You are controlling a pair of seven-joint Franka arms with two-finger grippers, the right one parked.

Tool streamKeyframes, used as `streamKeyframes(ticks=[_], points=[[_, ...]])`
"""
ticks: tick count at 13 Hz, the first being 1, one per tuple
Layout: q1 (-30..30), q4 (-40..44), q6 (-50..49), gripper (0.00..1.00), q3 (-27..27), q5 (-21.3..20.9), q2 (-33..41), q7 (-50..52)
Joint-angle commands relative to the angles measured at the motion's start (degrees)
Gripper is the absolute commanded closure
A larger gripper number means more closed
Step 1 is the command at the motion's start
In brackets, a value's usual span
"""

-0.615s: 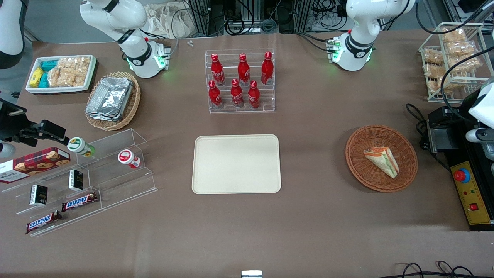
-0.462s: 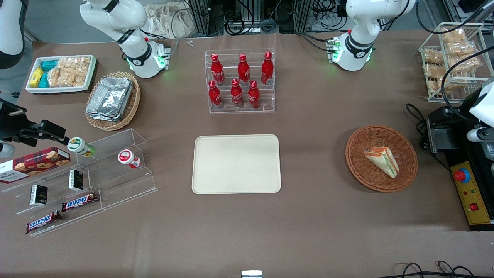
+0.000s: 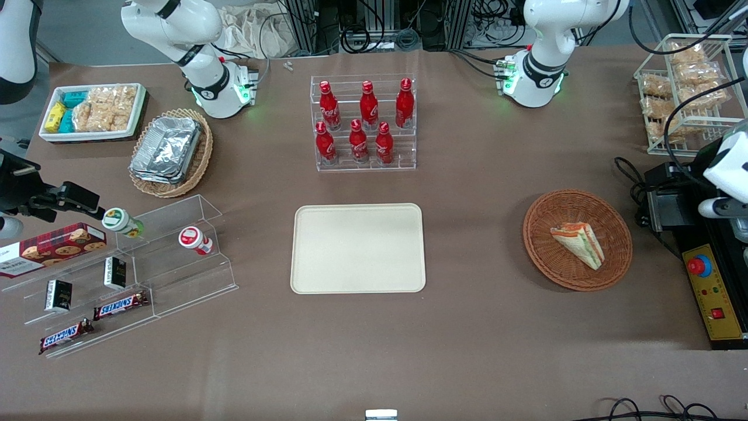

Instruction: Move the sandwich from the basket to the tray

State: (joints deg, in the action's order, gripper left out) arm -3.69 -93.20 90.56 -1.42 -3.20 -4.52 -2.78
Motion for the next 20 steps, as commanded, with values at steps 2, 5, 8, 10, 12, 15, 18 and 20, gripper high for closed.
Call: streamKeyframes(ticks=[2,5,8,10,12,15,18,20], points=[[0.35,-6.45,6.01,0.00,0.19,-0.32,0.83,3.81],[0.61,-7.25,7.17,0.00,0.10,-0.23,0.66,6.55],[0.52,-14.62,15.41,0.00,0.10,0.21,1.10,13.21],[0.70,-16.04,16.49,0.00,0.01,0.30,-1.18,21.21],[0.52,-19.01,20.15,0.00,0.01,0.47,-3.12,29.28],[0.35,-28.86,38.94,0.00,0.01,1.44,-4.34,43.95],[0.70,-28.88,44.33,0.00,-0.08,1.53,-8.13,52.07],[0.79,-29.84,46.10,0.00,-0.08,1.44,-9.45,53.23]])
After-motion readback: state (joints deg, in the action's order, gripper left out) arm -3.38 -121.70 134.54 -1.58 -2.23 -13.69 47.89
